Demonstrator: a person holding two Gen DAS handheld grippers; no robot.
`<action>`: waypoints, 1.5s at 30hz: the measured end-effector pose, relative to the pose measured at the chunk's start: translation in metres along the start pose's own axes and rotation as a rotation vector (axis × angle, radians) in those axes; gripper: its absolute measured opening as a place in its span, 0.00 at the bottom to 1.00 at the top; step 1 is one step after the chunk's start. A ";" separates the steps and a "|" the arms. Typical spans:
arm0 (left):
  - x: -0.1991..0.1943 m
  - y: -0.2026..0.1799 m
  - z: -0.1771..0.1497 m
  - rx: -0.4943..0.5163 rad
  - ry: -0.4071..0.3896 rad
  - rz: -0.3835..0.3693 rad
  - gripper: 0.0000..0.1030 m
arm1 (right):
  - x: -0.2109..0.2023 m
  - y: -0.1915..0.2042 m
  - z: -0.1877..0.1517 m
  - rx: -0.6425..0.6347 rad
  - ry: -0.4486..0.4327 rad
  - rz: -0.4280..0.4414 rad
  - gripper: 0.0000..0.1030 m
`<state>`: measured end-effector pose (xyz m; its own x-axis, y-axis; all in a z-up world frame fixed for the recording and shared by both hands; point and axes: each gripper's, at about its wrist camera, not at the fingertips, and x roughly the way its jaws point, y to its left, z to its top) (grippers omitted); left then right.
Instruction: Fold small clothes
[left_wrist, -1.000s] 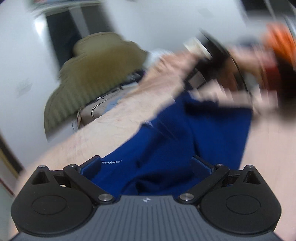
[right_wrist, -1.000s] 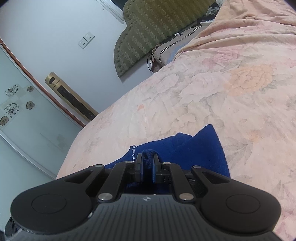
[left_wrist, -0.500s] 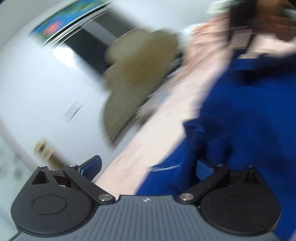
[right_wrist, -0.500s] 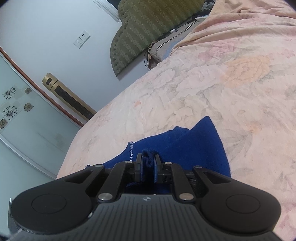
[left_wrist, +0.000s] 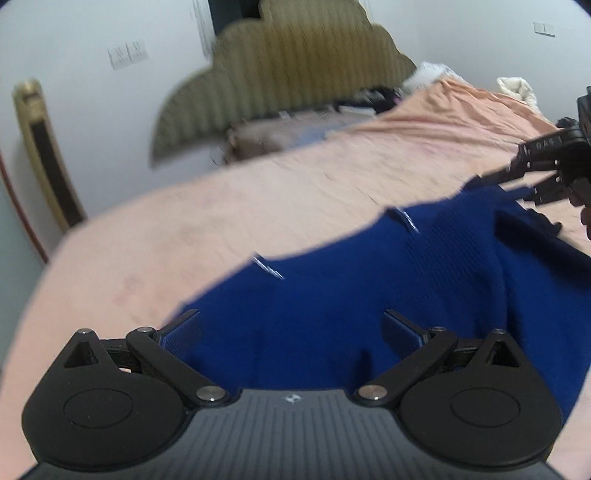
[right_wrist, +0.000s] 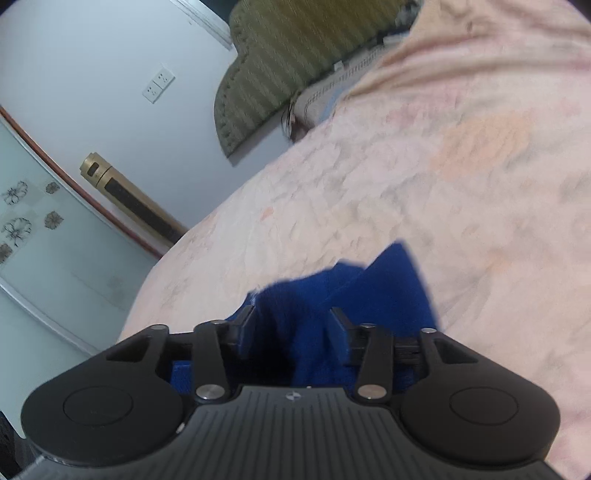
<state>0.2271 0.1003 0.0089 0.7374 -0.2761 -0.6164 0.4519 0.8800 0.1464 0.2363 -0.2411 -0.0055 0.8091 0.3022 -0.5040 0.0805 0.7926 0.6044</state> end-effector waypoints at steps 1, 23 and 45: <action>0.005 0.006 0.000 -0.027 0.013 -0.008 1.00 | -0.004 0.000 0.002 -0.024 -0.015 -0.019 0.46; 0.050 0.056 0.008 -0.498 0.079 -0.136 0.05 | 0.022 0.027 -0.008 -0.265 0.050 -0.090 0.08; 0.030 0.079 0.012 -0.468 0.062 -0.048 0.74 | 0.026 0.034 -0.010 -0.320 -0.090 -0.272 0.40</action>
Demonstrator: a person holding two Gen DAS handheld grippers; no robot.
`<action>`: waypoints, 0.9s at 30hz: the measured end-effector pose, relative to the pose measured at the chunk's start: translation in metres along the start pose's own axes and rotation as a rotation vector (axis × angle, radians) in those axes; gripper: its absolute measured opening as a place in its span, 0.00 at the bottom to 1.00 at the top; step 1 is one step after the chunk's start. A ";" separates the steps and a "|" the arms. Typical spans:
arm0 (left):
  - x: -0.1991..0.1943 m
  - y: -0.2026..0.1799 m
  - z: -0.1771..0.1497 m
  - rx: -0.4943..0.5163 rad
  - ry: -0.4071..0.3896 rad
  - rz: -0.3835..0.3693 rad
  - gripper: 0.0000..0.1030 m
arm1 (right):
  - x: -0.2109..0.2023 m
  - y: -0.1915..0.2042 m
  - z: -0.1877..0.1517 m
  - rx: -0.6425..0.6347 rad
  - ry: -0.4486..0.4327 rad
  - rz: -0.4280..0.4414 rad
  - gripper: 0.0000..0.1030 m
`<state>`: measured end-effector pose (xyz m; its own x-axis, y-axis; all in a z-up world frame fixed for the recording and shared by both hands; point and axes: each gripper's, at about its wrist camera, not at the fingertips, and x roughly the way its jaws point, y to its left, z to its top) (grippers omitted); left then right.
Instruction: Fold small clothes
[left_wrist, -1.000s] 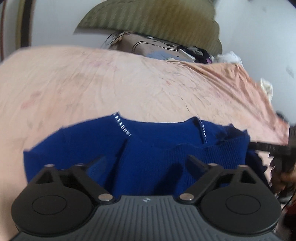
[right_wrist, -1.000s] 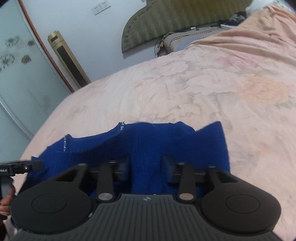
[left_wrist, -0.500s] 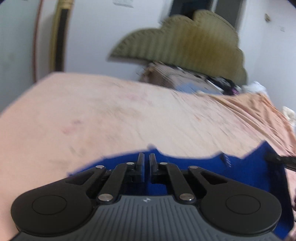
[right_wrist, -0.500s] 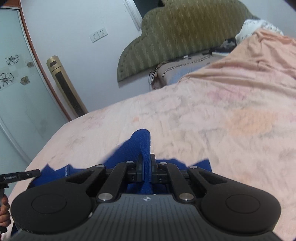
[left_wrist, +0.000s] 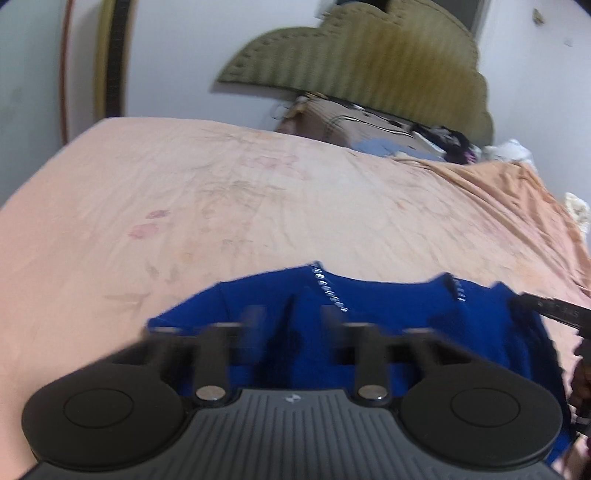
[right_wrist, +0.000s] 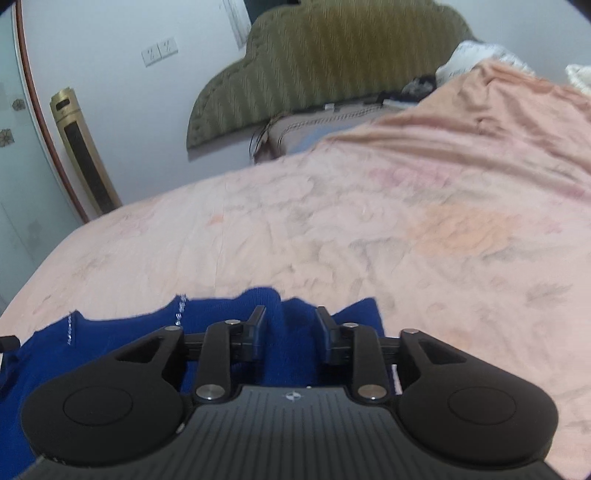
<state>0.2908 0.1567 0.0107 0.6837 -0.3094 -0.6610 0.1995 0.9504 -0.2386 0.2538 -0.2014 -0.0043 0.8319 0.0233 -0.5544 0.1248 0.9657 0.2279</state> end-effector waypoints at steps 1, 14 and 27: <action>0.000 -0.002 0.001 -0.002 -0.004 -0.026 0.91 | -0.005 0.001 0.000 0.001 -0.010 0.010 0.42; 0.050 -0.009 0.000 -0.002 0.119 -0.017 0.05 | -0.025 0.040 -0.020 -0.137 0.045 0.143 0.59; 0.051 -0.014 0.005 0.074 0.051 0.118 0.07 | -0.020 0.032 -0.023 -0.164 -0.014 -0.097 0.64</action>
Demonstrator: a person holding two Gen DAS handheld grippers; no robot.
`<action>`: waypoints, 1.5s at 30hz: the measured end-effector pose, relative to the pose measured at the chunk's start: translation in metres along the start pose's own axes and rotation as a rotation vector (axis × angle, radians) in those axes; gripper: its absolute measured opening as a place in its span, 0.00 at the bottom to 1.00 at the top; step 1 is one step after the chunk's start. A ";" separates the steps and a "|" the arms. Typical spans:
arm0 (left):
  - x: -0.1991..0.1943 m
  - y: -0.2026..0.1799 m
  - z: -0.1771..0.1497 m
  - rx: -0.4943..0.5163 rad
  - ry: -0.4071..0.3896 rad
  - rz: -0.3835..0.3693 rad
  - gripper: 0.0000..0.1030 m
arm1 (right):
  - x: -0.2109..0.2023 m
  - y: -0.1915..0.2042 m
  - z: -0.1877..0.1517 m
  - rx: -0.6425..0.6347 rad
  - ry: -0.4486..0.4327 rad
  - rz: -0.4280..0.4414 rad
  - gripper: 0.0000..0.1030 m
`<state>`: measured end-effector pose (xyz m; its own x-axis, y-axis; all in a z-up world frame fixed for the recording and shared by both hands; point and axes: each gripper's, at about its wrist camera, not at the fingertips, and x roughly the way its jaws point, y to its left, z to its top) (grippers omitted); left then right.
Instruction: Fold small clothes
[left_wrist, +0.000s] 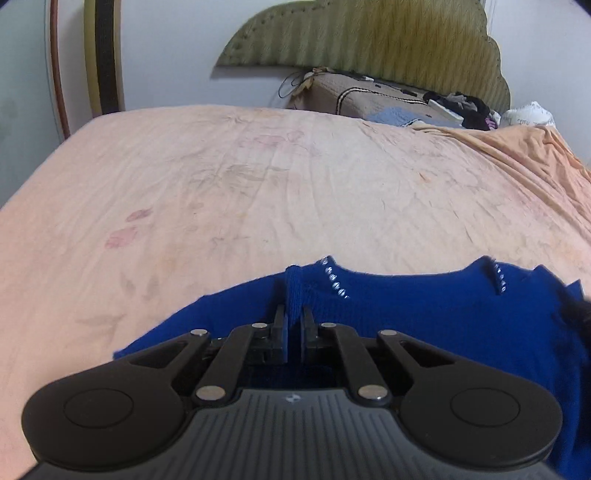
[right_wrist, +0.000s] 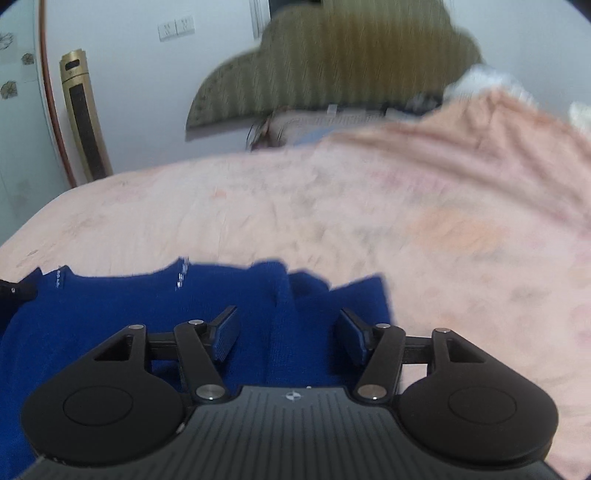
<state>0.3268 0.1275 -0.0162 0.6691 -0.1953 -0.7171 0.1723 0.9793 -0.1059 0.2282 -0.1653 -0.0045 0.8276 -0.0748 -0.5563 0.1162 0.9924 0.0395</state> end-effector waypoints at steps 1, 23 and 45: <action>-0.004 0.002 -0.002 -0.010 -0.008 0.004 0.12 | -0.011 0.004 0.000 -0.028 -0.028 0.001 0.67; -0.120 -0.003 -0.125 0.009 -0.310 0.166 0.83 | -0.041 0.034 -0.050 -0.232 -0.112 -0.015 0.85; -0.132 0.042 -0.143 -0.175 -0.185 0.222 0.83 | -0.113 0.081 -0.074 -0.282 -0.014 0.174 0.98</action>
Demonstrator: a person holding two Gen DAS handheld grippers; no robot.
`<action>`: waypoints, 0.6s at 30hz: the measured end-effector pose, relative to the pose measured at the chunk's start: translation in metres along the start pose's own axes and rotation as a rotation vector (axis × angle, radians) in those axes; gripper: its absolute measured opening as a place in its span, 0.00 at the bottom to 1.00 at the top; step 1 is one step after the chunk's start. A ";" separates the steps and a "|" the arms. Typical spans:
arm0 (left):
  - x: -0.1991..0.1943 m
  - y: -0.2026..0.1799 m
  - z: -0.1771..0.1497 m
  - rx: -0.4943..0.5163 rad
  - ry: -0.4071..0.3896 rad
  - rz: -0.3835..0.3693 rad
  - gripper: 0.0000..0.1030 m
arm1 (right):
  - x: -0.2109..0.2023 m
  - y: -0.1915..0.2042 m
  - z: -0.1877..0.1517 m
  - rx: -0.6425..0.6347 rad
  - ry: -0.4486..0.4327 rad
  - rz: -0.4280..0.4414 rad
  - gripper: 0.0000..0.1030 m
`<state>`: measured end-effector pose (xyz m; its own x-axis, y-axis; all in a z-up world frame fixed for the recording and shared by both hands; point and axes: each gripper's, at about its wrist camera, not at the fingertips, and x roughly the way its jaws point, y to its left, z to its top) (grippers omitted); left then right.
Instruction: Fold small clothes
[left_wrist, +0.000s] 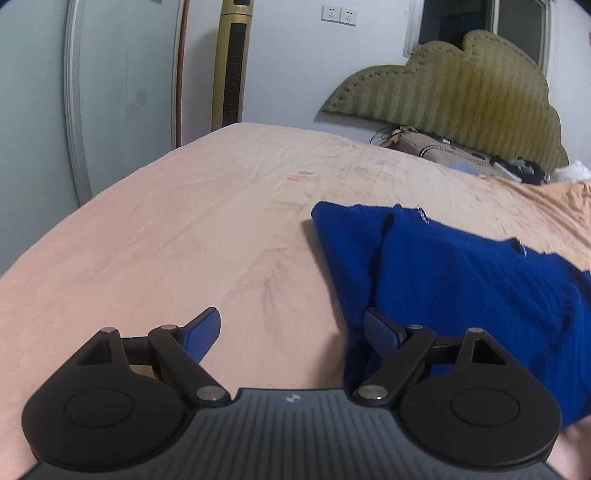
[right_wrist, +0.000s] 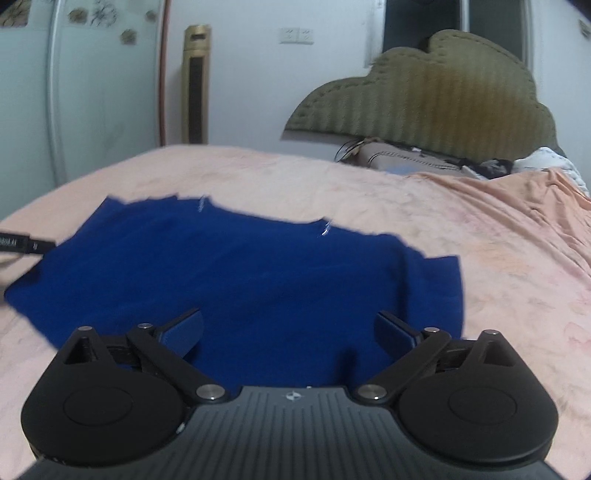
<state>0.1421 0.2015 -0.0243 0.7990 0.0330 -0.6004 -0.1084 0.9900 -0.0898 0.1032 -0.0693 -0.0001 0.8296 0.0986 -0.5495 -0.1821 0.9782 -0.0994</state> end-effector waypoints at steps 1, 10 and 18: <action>-0.001 -0.001 -0.001 0.008 -0.001 0.003 0.83 | 0.003 0.003 -0.003 -0.004 0.021 -0.003 0.98; -0.003 0.004 -0.004 0.001 0.023 0.017 0.83 | 0.003 -0.001 -0.018 0.114 0.090 0.002 0.98; -0.016 0.003 0.009 -0.008 -0.008 0.004 0.83 | -0.003 0.017 -0.015 0.069 0.051 0.050 0.98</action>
<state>0.1347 0.2054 -0.0080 0.8030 0.0382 -0.5947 -0.1165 0.9888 -0.0938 0.0895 -0.0558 -0.0128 0.7923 0.1402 -0.5938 -0.1844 0.9828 -0.0140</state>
